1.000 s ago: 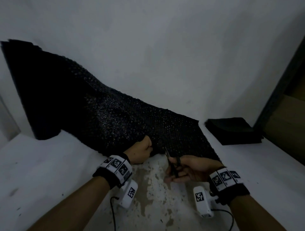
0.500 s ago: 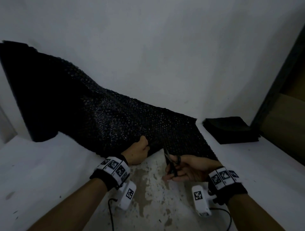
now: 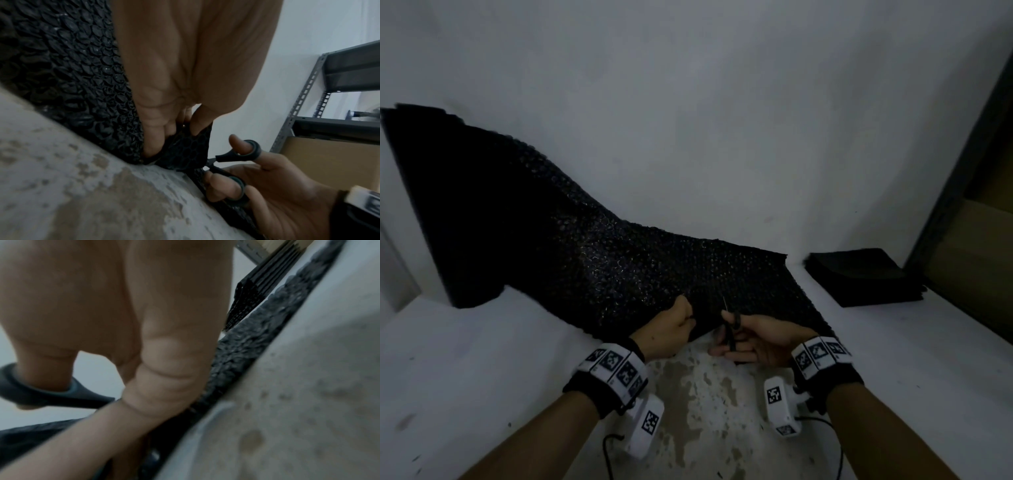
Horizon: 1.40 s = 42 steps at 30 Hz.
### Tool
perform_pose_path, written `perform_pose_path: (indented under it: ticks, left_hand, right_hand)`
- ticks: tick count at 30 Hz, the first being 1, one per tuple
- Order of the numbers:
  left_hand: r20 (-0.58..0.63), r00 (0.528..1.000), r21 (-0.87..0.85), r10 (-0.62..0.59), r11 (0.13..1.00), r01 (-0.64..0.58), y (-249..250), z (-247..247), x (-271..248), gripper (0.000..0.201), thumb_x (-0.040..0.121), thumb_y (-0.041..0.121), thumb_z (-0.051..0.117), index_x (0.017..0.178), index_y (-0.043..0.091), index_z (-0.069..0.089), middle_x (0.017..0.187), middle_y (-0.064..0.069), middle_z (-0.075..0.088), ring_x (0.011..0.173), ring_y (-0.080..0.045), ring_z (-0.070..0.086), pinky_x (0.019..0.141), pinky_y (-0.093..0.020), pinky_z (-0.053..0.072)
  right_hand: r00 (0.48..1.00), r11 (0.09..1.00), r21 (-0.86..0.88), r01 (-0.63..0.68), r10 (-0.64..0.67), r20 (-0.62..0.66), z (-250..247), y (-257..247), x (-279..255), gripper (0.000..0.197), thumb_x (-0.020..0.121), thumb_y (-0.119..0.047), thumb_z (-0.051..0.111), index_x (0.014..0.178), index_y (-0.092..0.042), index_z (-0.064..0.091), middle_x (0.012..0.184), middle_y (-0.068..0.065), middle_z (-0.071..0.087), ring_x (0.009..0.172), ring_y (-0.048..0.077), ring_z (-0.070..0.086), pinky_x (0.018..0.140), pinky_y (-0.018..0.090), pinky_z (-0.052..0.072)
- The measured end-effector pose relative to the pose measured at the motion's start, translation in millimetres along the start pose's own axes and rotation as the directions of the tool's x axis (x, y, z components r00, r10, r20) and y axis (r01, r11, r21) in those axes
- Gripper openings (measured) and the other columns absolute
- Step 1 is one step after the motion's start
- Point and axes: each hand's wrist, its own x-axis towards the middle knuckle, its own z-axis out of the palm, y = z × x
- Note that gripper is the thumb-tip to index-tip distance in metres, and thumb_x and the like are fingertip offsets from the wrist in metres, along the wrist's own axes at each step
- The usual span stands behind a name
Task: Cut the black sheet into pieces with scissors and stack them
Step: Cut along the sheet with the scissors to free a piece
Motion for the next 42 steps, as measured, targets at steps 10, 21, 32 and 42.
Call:
perform_pose_path:
  ticks: [10,21,32,42]
  left_hand:
    - [0.027,0.991,0.158,-0.131,0.979,0.126,33,-11,10,0.062,0.083,0.076,0.052,0.094,0.016,0.061,0.088,-0.002,0.067,0.074,-0.014,0.064,0.063,-0.029,0.055]
    - [0.241,0.922,0.665,-0.304,0.743,0.071,9,-6,61,0.102,0.082,0.073,0.059,0.159,0.032,0.006,0.167,-0.007,-0.003,0.152,-0.033,0.000,0.121,-0.054,0.016]
    - [0.237,0.907,0.662,-0.347,0.741,0.110,9,2,48,0.102,0.085,0.074,0.054,0.159,0.028,0.002,0.166,-0.009,0.003,0.151,-0.031,0.012,0.121,-0.045,0.022]
    - [0.262,0.898,0.680,-0.355,0.728,0.089,13,-4,49,0.103,0.081,0.076,0.055,0.157,0.038,-0.004,0.166,-0.010,0.002,0.149,-0.033,0.018,0.120,-0.043,0.026]
  right_hand:
    - [0.999,0.994,-0.108,-0.002,-0.003,-0.052,-13,0,2,0.053,0.078,-0.043,0.072,0.115,-0.006,0.070,0.115,0.014,0.073,0.103,0.026,0.072,0.076,0.024,0.058]
    - [0.995,0.997,-0.079,-0.026,0.018,-0.097,-25,0,-2,0.026,0.096,-0.032,0.061,0.099,-0.008,0.071,0.082,0.002,0.077,0.075,0.011,0.074,0.066,0.019,0.056]
    - [0.998,0.984,-0.175,-0.042,0.051,0.044,-20,-5,4,0.045,0.091,-0.046,0.062,0.103,-0.002,0.066,0.089,0.007,0.075,0.090,0.019,0.074,0.067,0.018,0.055]
    - [0.998,0.992,-0.124,-0.029,0.036,0.056,-15,-1,8,0.034,0.097,-0.039,0.060,0.097,-0.005,0.063,0.095,0.009,0.075,0.099,0.021,0.073,0.068,0.017,0.055]
